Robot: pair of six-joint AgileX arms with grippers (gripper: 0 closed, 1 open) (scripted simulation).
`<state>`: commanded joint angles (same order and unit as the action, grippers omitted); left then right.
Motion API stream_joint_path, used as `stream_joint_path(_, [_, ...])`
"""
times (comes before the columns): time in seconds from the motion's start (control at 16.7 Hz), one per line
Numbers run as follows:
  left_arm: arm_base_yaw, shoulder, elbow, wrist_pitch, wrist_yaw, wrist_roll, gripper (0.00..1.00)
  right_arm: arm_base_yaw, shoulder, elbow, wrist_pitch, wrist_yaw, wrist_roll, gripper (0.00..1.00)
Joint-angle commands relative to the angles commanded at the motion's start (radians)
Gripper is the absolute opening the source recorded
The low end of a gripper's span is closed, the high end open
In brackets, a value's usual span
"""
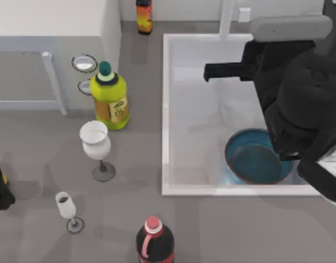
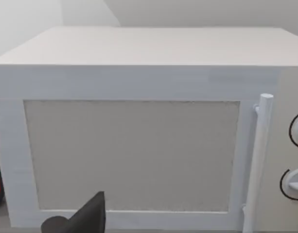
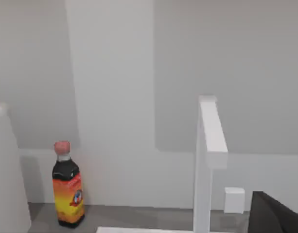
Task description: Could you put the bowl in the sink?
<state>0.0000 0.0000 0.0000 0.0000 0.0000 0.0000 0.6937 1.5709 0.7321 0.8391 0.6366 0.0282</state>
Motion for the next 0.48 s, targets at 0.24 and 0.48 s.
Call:
stream_joint_path(0.24, [0.0,0.0,0.0,0.0,0.0,0.0,1.0,-0.044,0.031,-0.024,0.042,0.04,-0.008,0.0])
stream_joint_path(0.48, [0.0,0.0,0.0,0.0,0.0,0.0,1.0,-0.04,0.028,-0.021,0.04,0.039,-0.008,0.0])
